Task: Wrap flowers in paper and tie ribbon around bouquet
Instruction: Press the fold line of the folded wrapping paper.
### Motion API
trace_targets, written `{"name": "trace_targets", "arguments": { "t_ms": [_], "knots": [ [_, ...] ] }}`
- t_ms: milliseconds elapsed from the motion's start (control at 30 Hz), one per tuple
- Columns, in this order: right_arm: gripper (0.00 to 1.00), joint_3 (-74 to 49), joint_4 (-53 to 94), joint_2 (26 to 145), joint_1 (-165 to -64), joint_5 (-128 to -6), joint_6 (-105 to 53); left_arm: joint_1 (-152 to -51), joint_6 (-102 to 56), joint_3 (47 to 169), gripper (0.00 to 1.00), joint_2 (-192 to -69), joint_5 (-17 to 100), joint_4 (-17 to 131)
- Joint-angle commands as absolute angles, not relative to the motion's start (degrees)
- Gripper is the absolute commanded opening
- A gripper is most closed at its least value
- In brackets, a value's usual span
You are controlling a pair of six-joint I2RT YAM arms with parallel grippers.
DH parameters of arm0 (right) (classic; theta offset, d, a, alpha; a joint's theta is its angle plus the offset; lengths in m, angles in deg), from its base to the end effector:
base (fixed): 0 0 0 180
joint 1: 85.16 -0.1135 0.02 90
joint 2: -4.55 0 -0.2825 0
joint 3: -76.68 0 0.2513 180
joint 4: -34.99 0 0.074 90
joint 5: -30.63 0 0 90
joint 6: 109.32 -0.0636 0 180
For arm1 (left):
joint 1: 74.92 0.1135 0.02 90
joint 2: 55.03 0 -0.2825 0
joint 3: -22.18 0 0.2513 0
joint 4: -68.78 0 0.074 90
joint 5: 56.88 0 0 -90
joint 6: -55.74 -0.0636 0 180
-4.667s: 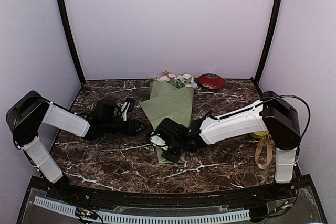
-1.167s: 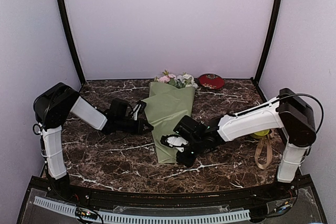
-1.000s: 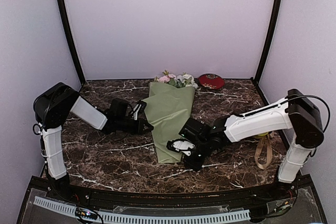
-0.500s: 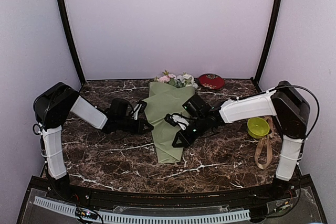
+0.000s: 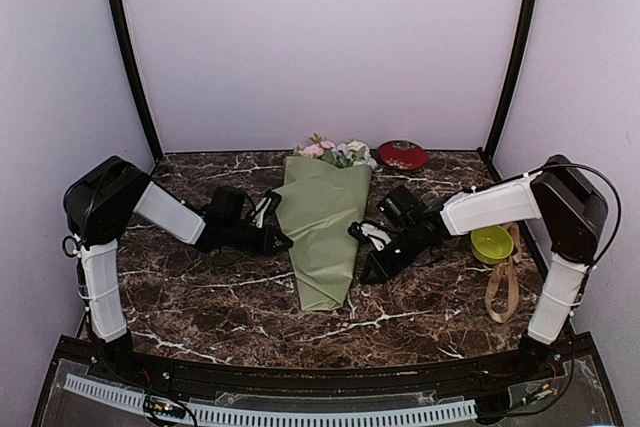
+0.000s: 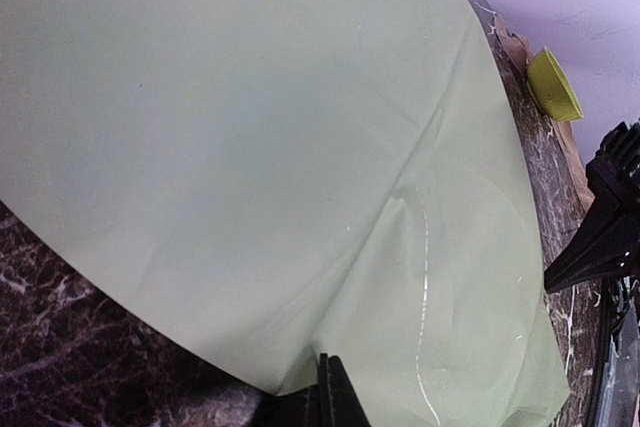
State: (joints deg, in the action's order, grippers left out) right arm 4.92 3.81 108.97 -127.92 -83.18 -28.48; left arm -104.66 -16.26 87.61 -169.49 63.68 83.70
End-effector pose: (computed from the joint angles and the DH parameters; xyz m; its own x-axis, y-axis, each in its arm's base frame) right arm 0.2470 0.2634 0.1328 -0.7703 -0.5139 -0.3776 -0.6373 0.6409 0.4279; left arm 0.3385 -0.2306 0.1087 -0.7080 0.0981 -0.6993 0.6034 0.5984 -0.5270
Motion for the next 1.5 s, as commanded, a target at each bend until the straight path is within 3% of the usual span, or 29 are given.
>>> {"name": "trace_targets", "arguments": {
  "t_ms": [0,233,433,867,1100,1167,1267,1333,1467],
  "knots": [
    [0.0,-0.05,0.58,107.02,-126.82,-82.13,-28.34,-104.34,-17.61,87.7,0.0,-170.1,63.48,79.51],
    [0.0,-11.2,5.04,116.92,-126.03,-85.83,-29.45,-104.34,-17.15,87.94,0.0,-170.08,63.88,79.62],
    [0.0,-11.41,5.75,121.55,-122.63,-82.42,-30.89,-104.3,-17.2,87.7,0.0,-170.08,64.02,79.62],
    [0.0,-9.26,1.01,115.38,-116.26,-74.46,-28.81,-104.34,-17.96,87.79,0.0,-170.08,64.04,78.93],
    [0.0,-8.21,7.58,112.63,-117.63,-84.04,-32.98,-104.34,-17.73,87.66,0.0,-169.99,63.84,78.92],
    [0.22,-8.83,7.91,114.44,-116.69,-83.26,-38.23,-104.35,-17.74,87.67,0.0,-169.99,63.72,78.8],
    [0.41,-6.91,11.54,116.16,-114.54,-84.55,-46.02,-104.29,-17.58,87.67,0.0,-169.92,63.72,78.85],
    [0.59,-3.76,17.3,116.73,-114.0,-87.36,-49.75,-104.35,-17.41,87.65,0.0,-169.99,63.78,79.19],
    [0.61,-3.57,24.59,120.16,-113.97,-95.13,-53.03,-104.29,-17.54,87.83,0.0,-169.99,63.92,79.23]
  ]
}}
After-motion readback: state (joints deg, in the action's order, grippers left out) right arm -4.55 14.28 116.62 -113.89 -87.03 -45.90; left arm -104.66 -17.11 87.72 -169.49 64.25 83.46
